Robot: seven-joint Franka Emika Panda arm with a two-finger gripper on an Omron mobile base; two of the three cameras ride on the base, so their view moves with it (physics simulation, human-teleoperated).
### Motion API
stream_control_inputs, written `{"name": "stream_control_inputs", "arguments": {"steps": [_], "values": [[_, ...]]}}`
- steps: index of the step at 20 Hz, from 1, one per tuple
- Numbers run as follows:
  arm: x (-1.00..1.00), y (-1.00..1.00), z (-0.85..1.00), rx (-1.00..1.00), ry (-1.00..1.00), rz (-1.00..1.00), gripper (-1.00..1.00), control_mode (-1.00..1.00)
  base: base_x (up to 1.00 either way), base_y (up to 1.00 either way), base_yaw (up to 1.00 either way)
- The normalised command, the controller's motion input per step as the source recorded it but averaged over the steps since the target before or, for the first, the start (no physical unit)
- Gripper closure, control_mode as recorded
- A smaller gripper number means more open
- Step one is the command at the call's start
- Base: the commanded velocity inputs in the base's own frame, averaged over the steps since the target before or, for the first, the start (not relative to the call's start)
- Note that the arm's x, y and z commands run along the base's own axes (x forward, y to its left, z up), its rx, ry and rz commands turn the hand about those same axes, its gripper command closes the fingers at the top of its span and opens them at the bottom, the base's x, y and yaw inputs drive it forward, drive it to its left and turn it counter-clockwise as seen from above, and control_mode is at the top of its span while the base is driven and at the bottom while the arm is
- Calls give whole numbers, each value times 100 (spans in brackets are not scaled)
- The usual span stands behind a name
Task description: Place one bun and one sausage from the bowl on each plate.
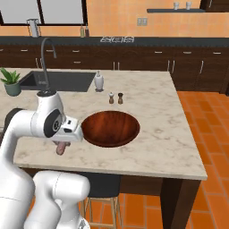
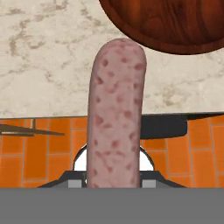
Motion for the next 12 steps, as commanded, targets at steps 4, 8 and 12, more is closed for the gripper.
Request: {"name": "stream_control_inputs", "arguments": {"steps": [4,8,12], "values": [[-5,10,-8,0,0,0,100,-100,0,0,0],[0,0,0,0,0,0,100,100,-51,95,0],[0,0,0,0,0,0,100,100,-46,100,0]]}}
